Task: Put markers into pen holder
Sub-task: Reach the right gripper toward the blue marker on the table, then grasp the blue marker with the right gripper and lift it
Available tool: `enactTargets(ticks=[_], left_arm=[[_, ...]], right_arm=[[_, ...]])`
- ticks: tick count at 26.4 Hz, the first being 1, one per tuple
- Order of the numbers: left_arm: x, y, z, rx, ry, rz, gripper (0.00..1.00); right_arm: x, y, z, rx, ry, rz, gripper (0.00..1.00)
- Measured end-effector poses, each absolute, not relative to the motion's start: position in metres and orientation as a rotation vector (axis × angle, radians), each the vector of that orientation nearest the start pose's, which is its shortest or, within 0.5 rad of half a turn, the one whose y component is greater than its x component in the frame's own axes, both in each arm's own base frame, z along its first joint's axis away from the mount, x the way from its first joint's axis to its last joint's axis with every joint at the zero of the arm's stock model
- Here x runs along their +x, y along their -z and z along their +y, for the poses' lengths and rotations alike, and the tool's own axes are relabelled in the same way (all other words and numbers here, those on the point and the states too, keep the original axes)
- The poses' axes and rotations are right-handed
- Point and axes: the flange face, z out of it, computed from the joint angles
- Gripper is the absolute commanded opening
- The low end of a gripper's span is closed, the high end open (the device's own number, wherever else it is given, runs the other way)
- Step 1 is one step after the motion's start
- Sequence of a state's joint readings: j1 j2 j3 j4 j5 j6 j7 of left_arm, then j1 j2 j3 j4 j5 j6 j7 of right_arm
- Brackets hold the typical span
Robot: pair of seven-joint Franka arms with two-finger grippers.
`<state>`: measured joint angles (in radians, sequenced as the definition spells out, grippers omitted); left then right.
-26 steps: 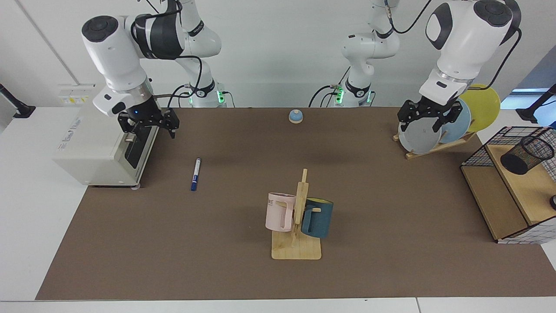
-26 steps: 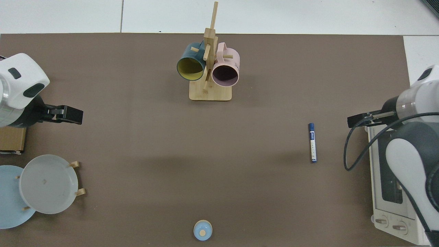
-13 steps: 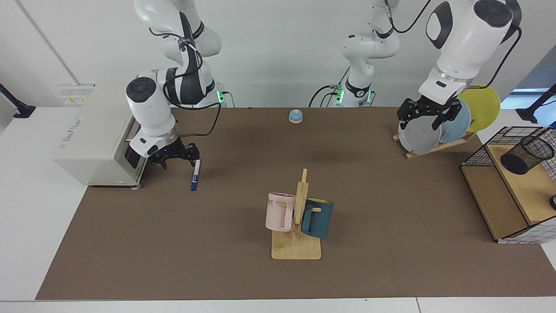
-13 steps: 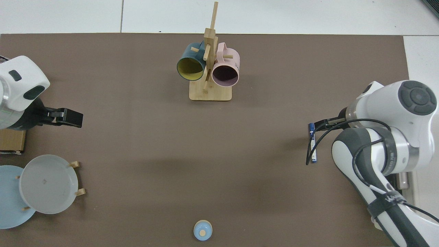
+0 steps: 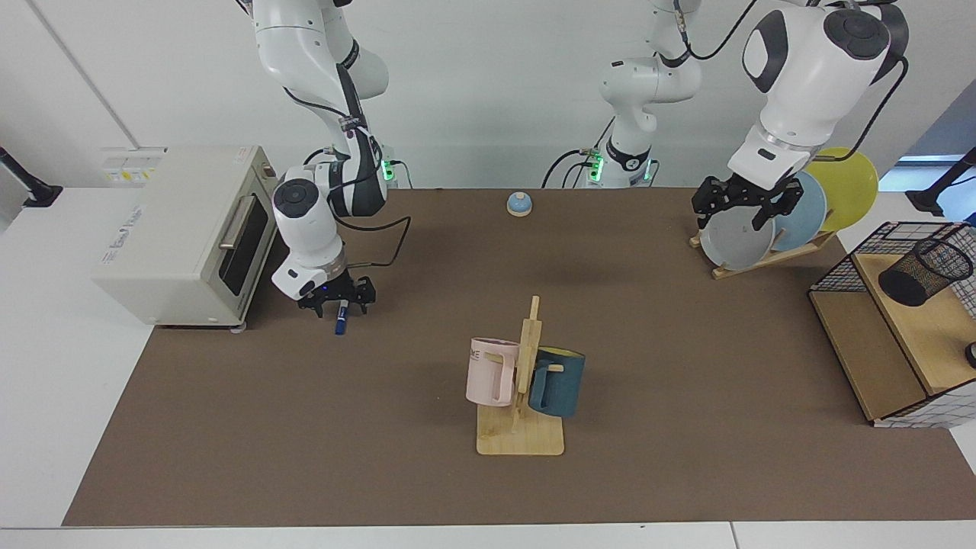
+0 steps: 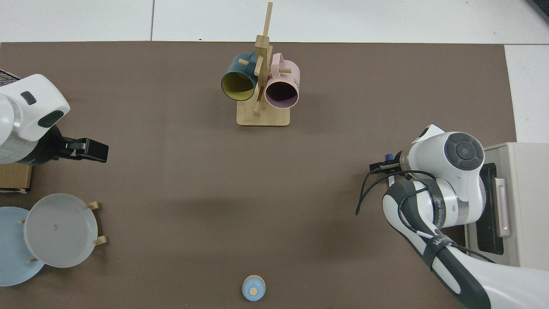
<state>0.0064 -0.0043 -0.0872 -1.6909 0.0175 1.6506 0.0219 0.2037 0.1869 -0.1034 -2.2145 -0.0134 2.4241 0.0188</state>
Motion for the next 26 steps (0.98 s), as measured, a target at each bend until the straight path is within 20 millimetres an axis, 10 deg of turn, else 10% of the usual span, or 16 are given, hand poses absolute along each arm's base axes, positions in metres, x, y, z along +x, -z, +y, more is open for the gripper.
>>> enactTargets(ticks=[10,20,26], left_arm=[[0.553,-0.568,-0.048,-3.116,-0.076,0.179,1.0],[0.55,-0.556,-0.05,-3.115,-0.107,0.183,1.0],[0.548,-0.541,-0.054,-3.113,-0.134,0.195,1.0]], right_arm=[[0.55,-0.294,0.045,-3.152,0.065,-0.07,0.95],[0.55,-0.291,0.042,-3.132,0.064,-0.023,0.0],[0.55,-0.29,0.043,-3.131,0.062,-0.023,0.0]])
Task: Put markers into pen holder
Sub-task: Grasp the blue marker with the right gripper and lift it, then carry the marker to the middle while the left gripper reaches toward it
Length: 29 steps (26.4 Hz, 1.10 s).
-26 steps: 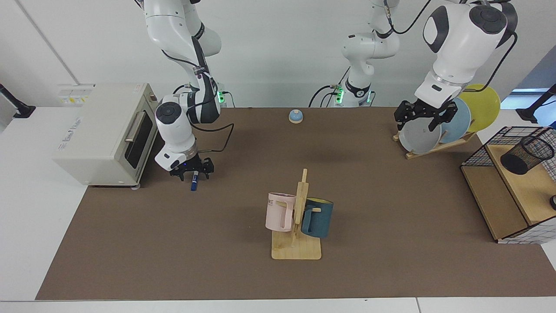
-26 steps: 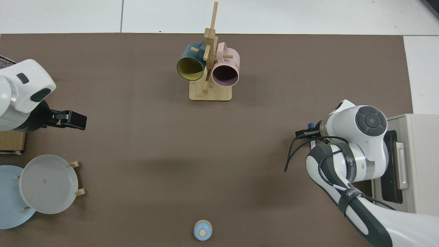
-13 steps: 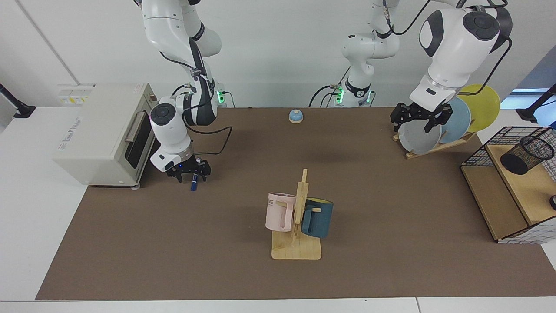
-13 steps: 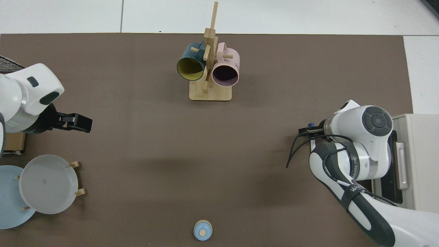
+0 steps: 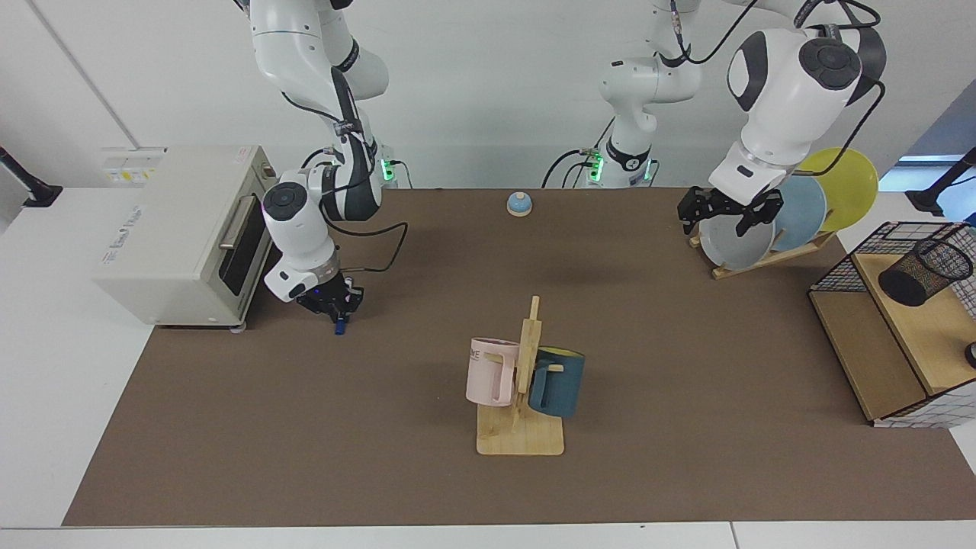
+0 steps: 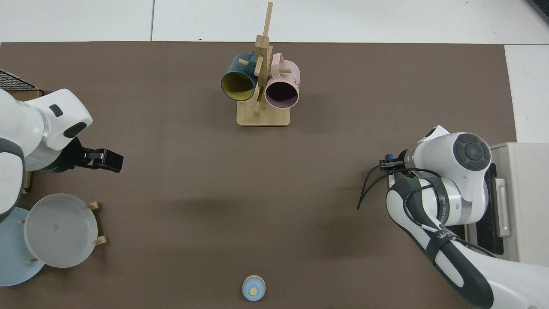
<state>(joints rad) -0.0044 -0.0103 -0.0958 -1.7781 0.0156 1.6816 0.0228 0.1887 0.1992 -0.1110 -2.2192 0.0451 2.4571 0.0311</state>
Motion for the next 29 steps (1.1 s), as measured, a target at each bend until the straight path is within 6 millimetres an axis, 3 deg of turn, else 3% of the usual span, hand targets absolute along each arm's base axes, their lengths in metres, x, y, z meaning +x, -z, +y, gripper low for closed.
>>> enactTargets(ticks=[6,10,18,29], left_arm=[[0.547,-0.53,-0.064,-3.112,-0.132,0.236,1.0],[0.547,-0.53,-0.082,-3.103,-0.099,0.375,1.0],[0.548,-0.532,-0.09,-3.067,-0.061,0.624,1.0],[0.547,-0.532,-0.093,-3.052,-0.044,1.051,1.0]], right_arm=[[0.551,-0.292,0.045,-3.127,0.064,0.013,0.0],[0.56,-0.31,0.056,-3.104,0.004,0.16,0.0],[0.586,-0.381,0.105,-2.969,-0.011,0.507,0.0],[0.582,-0.424,0.176,-2.812,-0.004,0.86,0.0]])
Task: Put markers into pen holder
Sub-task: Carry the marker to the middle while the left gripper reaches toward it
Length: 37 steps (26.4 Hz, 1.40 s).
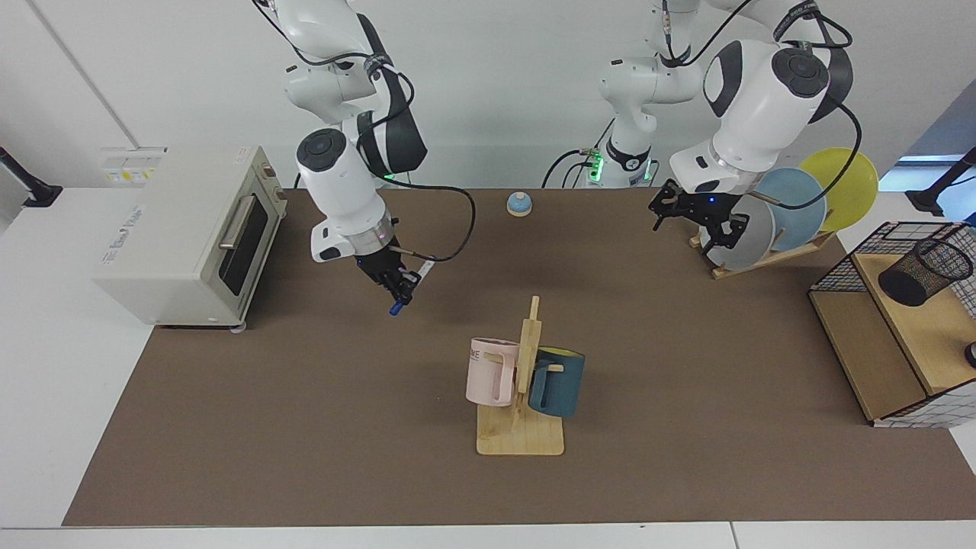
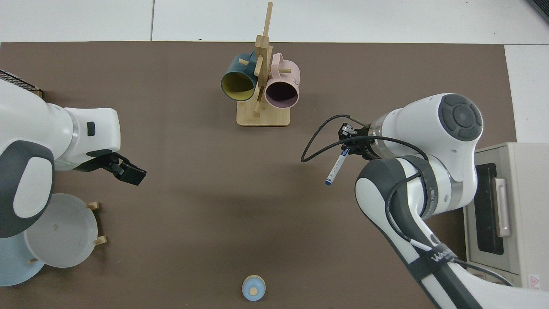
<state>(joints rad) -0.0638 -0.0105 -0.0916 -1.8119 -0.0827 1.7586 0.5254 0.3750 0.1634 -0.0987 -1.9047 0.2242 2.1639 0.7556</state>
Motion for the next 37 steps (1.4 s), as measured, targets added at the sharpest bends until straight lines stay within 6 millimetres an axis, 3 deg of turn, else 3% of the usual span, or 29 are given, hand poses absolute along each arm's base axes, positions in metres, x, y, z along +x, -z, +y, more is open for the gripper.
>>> enactTargets(ticks=[7,14,19,29,37], left_arm=[[0.546,-0.533,-0.105,-2.965,0.003,1.39,1.0],[0.549,-0.537,-0.125,-2.821,0.115,1.645,1.0],[0.552,-0.532,-0.129,-2.766,0.209,1.719,1.0],[0.53,-0.501,-0.142,-2.801,0.379,1.806,1.0],[0.511,-0.502,-0.145,-2.756,0.442,2.019,1.0]], right_arm=[[0.575,-0.46,0.235,-2.654,-0.039,1.046,0.0],[0.559,-0.476,0.286,-2.561,-0.074,1.207,0.0],[0.553,-0.488,0.312,-2.45,-0.148,1.303,0.0],[0.553,-0.497,0.332,-2.185,-0.291,1.519,0.0],[0.552,-0.498,0.337,-2.065,-0.407,1.591,0.0]])
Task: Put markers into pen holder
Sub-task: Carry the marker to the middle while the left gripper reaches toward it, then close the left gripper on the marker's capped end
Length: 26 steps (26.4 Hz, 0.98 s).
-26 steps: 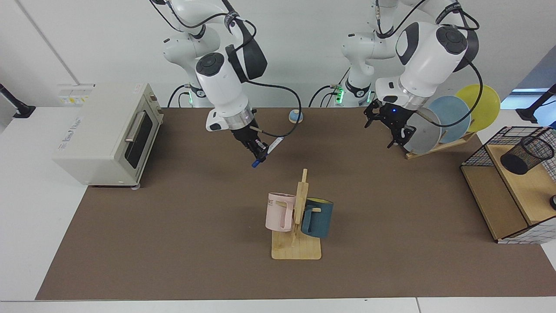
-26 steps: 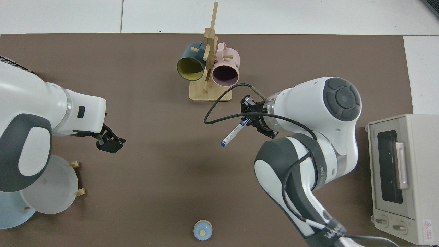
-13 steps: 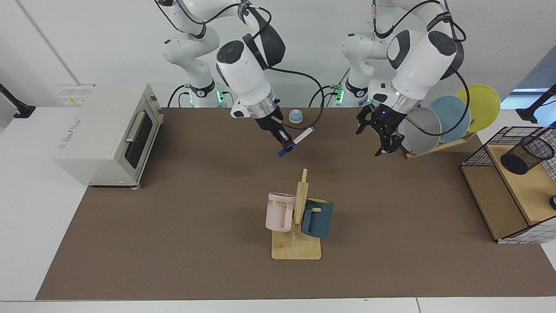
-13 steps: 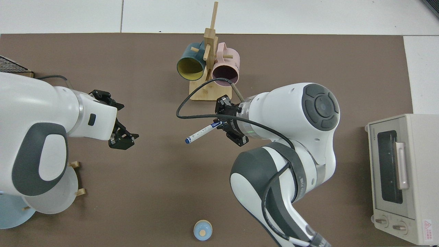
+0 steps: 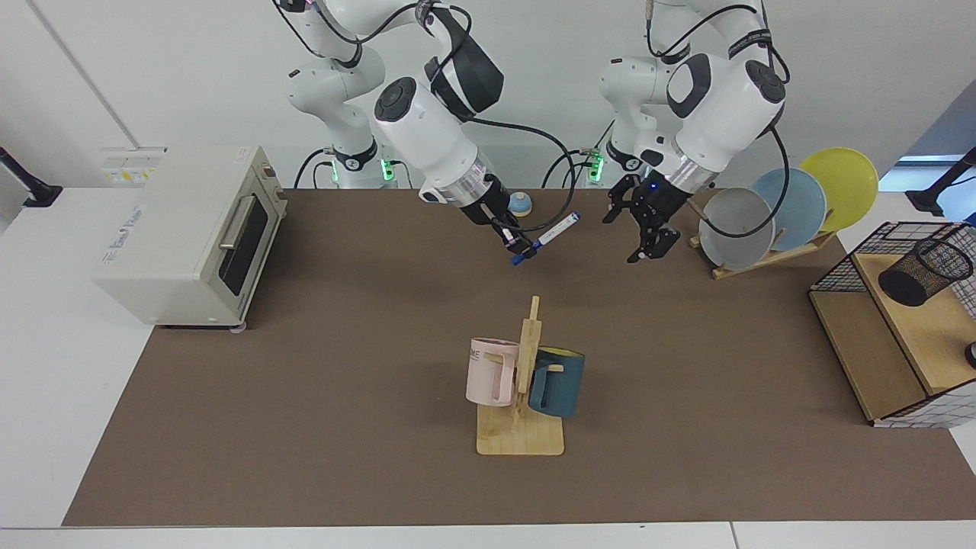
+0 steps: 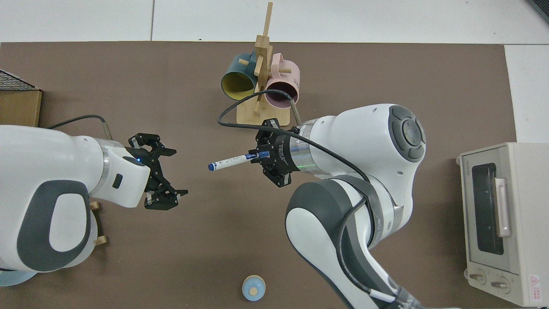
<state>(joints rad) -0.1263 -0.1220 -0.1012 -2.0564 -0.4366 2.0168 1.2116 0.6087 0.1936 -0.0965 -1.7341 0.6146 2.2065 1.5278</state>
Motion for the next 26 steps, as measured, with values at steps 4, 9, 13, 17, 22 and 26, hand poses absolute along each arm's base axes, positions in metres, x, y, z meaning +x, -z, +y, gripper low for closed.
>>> enactTargets(ticks=[4,9,13,17,22,26], left_arm=[[0.505,-0.513,-0.144,-2.717,0.465,2.068,1.0],[0.5,-0.531,-0.151,-2.612,0.495,2.126,1.0],[0.497,-0.548,-0.169,-2.515,0.505,2.172,1.0],[0.494,-0.555,-0.182,-2.468,0.513,2.2,1.0],[0.49,-0.556,-0.193,-2.443,0.509,2.226,0.91],[0.486,-0.556,-0.206,-2.414,0.51,2.252,0.51]], right_arm=[[0.548,-0.498,0.345,-2.047,-0.425,1.621,0.0],[0.54,-0.499,0.357,-2.045,-0.443,1.631,0.0],[0.535,-0.498,0.366,-2.039,-0.446,1.636,0.0],[0.533,-0.497,0.371,-2.04,-0.448,1.635,0.0],[0.529,-0.495,0.381,-2.043,-0.438,1.62,0.0],[0.528,-0.495,0.383,-2.039,-0.431,1.617,0.0]])
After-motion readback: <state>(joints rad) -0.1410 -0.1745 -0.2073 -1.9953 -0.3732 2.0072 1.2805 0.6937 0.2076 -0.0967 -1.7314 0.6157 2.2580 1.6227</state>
